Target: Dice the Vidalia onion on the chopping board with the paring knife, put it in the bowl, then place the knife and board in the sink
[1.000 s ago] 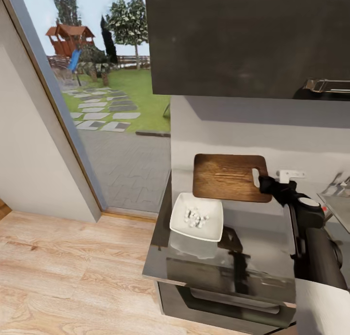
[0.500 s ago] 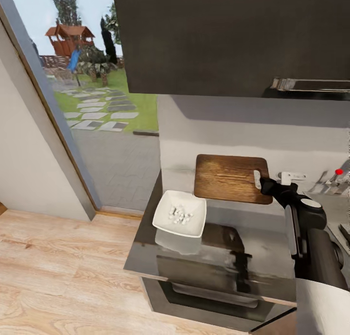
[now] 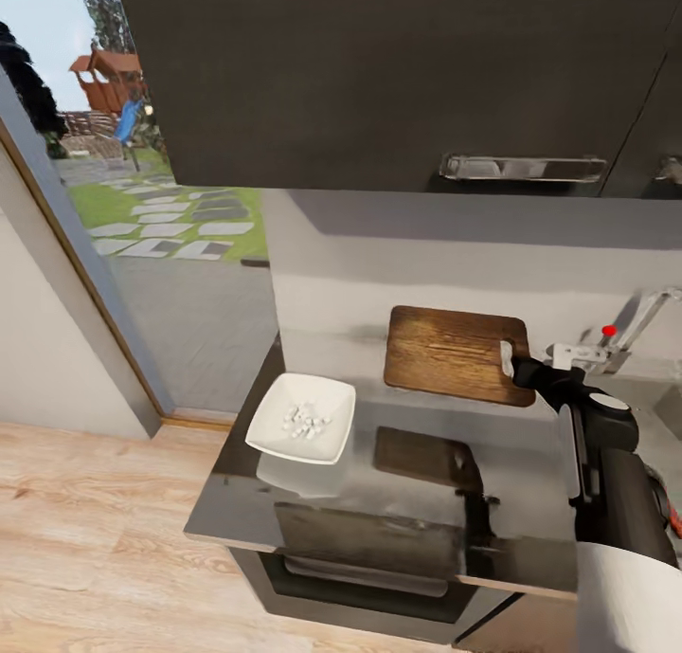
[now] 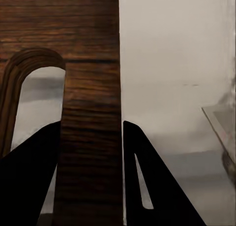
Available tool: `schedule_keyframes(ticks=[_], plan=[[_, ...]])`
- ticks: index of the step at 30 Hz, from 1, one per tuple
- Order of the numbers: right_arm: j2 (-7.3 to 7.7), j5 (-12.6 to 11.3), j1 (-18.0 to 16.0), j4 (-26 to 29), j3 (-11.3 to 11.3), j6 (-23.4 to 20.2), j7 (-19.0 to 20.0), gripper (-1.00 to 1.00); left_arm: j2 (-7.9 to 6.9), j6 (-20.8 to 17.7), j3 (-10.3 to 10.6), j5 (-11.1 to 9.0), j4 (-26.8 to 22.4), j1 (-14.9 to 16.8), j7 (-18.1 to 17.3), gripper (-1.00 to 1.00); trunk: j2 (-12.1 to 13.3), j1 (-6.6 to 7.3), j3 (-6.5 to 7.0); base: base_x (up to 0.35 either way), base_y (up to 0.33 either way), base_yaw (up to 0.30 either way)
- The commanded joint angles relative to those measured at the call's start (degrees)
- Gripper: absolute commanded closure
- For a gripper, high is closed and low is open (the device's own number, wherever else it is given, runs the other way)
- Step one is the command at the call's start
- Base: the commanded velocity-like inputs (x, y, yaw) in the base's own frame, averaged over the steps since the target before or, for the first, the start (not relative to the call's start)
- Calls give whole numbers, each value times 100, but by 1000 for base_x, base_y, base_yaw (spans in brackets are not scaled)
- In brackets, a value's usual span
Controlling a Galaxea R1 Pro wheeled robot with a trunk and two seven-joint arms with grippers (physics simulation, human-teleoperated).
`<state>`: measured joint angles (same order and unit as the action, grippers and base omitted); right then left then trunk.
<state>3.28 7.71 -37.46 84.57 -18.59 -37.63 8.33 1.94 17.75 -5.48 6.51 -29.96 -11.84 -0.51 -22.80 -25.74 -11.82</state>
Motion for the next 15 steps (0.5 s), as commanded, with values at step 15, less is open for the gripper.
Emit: schedule_keyframes(ticks=[15], plan=[[-10, 47, -6, -184, 6, 0, -107, 100, 8, 71, -21, 70, 51, -3, -3, -100, -12, -4, 31, 0, -258, -72]])
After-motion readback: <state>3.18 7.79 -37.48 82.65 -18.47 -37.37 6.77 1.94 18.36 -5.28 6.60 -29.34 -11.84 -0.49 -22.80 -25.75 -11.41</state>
